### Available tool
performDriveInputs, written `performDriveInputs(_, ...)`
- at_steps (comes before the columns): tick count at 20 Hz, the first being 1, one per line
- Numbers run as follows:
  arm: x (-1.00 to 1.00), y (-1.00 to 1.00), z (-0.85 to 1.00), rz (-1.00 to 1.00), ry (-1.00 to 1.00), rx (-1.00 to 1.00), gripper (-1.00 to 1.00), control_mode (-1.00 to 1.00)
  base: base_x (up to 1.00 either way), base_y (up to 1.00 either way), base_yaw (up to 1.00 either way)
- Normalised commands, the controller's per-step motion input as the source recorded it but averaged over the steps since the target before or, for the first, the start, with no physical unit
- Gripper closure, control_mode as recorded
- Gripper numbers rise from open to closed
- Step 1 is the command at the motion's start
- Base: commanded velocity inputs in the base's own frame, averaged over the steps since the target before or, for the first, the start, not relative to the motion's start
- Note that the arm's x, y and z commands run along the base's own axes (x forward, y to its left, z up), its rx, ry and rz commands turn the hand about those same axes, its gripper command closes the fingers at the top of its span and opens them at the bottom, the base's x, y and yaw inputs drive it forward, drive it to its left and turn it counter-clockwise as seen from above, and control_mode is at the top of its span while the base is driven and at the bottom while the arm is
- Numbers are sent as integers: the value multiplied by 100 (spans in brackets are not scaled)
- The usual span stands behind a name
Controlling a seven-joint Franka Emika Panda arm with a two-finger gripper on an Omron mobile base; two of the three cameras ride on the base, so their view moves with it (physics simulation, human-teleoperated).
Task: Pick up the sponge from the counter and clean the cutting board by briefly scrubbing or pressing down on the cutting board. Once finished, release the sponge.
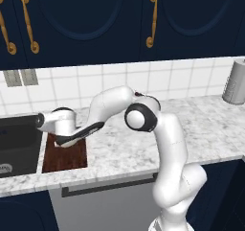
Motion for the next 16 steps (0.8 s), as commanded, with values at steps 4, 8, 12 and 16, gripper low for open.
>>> performDriveInputs(4, -59, 38, 0, 4, 0, -6, 100, -100, 0, 0, 0)
performDriveInputs(8, -91, 32, -6, 6, 0, 0, 100, -100, 0, 0, 0)
performDriveInputs(12, -100, 19, -17, 8, 0, 3, 100, -100, 0, 0, 0)
performDriveInputs(16, -100, 6, -18, 10, 0, 4, 100, -100, 0, 0, 0)
